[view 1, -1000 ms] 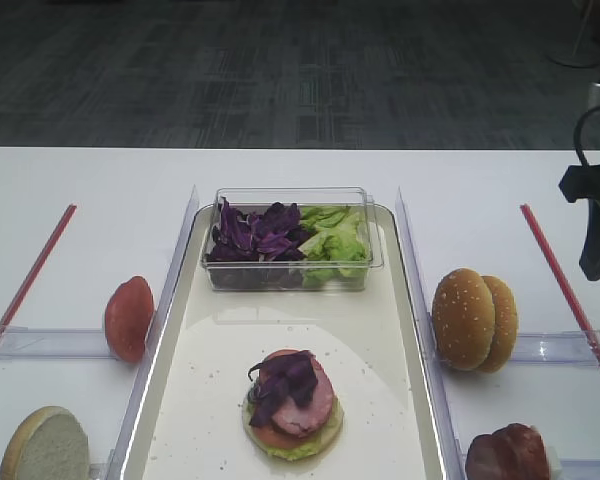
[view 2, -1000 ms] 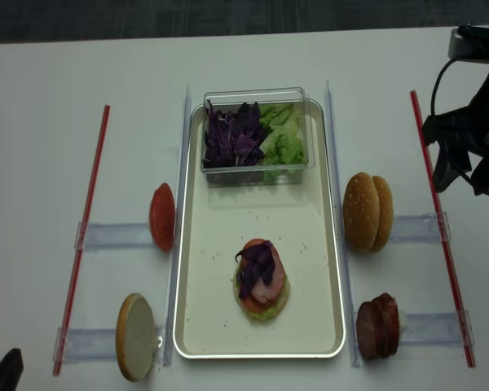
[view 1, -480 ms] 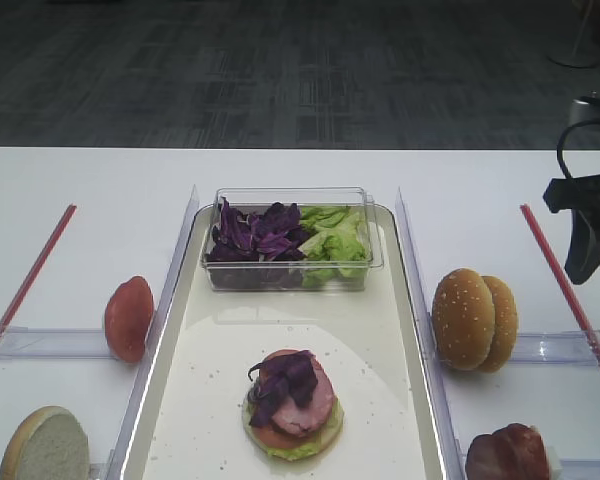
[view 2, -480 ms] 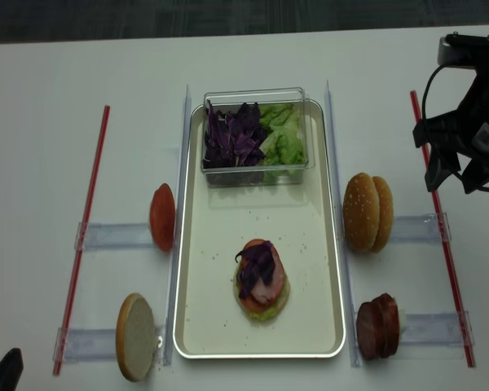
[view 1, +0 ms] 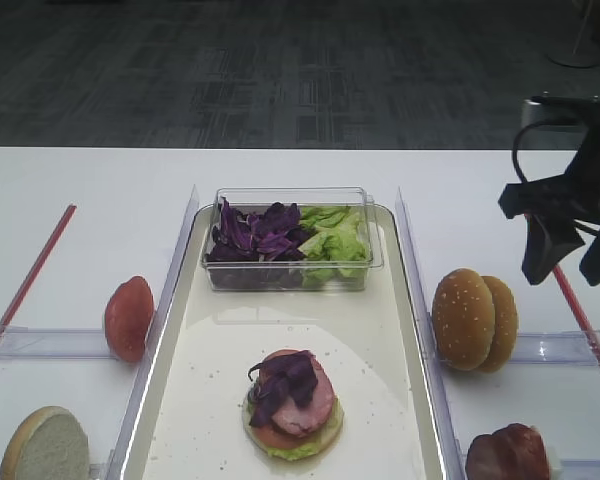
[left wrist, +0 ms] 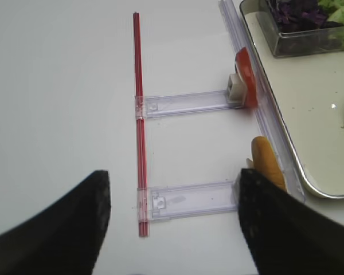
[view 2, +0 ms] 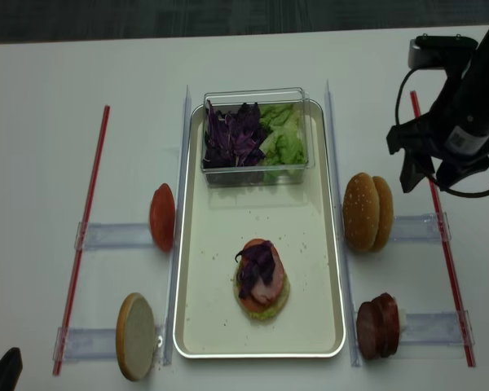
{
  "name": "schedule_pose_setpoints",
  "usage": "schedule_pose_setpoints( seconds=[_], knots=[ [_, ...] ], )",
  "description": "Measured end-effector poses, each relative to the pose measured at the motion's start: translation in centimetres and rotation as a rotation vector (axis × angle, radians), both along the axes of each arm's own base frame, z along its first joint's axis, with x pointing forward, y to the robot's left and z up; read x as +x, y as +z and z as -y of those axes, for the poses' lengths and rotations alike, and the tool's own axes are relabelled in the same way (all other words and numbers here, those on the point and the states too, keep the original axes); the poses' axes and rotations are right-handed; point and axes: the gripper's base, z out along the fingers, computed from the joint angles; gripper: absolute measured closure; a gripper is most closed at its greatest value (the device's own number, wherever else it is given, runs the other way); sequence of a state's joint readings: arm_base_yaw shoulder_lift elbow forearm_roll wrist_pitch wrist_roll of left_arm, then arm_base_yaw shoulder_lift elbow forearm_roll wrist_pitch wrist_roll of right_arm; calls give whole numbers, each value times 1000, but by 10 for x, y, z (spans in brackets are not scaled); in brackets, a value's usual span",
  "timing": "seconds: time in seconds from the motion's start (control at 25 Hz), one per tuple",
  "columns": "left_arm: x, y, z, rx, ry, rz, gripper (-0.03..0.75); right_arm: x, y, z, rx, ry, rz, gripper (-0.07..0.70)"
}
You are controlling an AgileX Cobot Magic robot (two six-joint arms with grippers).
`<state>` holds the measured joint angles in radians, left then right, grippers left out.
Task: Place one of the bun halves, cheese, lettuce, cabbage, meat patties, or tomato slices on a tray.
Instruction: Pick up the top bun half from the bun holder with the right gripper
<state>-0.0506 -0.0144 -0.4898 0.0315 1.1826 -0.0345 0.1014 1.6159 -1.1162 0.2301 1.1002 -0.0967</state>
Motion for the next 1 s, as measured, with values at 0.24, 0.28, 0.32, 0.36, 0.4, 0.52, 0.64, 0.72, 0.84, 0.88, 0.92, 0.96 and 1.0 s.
schedule_pose_setpoints(
  seconds=[0.24,0.28,0.32,0.36,0.4,0.52,0.64,0.72,0.84,0.88,0.92,0.96,1.0],
  knots=[
    [0,0,0,0,0,0,275,-2,1,-23,26,36,23,186],
    [0,0,0,0,0,0,275,-2,1,-27,36,39,26,186],
    [0,0,0,0,0,0,275,-2,1,-30,43,40,29,186],
    [0,0,0,0,0,0,275,-2,1,-33,48,46,34,186],
    [0,0,0,0,0,0,275,-2,1,-34,53,48,35,186],
    [0,0,0,0,0,0,275,-1,-1,-38,75,39,30,186],
    [0,0,0,0,0,0,275,1,-6,-40,86,31,11,186],
    [0,0,0,0,0,0,275,2,-8,-41,92,33,3,186],
    [0,0,0,0,0,0,275,4,-11,-42,107,32,-5,186],
    [0,0,0,0,0,0,275,5,-11,-43,109,33,-4,186],
    [0,0,0,0,0,0,275,6,-12,-43,110,32,-6,186],
    [0,0,0,0,0,0,275,8,-13,-44,114,29,-9,186],
    [0,0,0,0,0,0,275,9,-14,-44,116,28,-11,186]
  ],
)
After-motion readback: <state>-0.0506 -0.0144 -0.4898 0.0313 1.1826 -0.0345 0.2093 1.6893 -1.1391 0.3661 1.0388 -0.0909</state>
